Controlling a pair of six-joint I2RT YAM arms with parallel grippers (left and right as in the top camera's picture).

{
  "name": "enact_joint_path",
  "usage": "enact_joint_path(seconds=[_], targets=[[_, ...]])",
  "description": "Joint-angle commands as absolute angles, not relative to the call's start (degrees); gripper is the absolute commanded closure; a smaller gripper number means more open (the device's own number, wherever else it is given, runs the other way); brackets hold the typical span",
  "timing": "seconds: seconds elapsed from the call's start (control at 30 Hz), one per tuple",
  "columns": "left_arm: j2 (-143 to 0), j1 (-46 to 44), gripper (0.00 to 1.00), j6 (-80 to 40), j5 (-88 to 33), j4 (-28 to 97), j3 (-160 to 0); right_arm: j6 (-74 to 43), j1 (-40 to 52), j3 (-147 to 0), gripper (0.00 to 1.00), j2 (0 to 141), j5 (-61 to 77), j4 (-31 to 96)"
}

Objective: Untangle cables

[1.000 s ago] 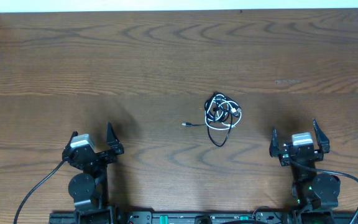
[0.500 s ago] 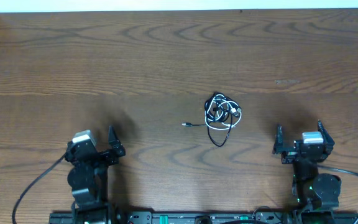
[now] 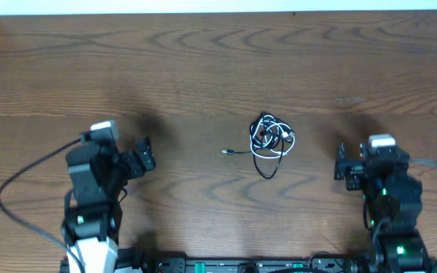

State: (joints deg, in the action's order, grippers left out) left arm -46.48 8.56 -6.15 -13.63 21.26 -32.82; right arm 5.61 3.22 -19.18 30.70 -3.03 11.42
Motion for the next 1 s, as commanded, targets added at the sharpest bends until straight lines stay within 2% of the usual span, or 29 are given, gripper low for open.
enact_joint_path(seconds=[0.0,0.23,0.4,0.63,0.77,0.87,0.97], targets=[[-52.38,5.48,0.02,-3.68,-16.03,26.39,-40.27,4.73,2.98,-24.4,0.01,37.56,0.93,11.97],[-62.67,-4.14,0.02,0.58,-15.42,43.81,-52.84,4.73,2.96,-36.88,0.01,53.32,5.67,22.31],[-63.24,-5.21,0.02,-0.89,-15.73,47.97,-53.71,8.84,2.96,-47.9,0.01,62.96,6.42,36.8],[-63.24,-5.23,0.02,-6.46,-19.05,46.04,-53.71,8.99,2.98,-54.54,0.01,67.29,13.26,41.36],[-63.37,-5.23,0.02,-13.76,-20.69,37.76,-53.71,8.6,2.98,-54.54,0.01,67.24,19.77,40.73],[-64.53,-5.23,0.02,-14.66,-27.05,30.57,-53.87,8.6,2.98,-54.54,0.01,67.26,21.41,40.84],[-67.33,-5.23,0.02,-17.26,-26.52,27.66,-54.98,8.6,2.98,-54.54,0.01,67.24,21.37,40.51]])
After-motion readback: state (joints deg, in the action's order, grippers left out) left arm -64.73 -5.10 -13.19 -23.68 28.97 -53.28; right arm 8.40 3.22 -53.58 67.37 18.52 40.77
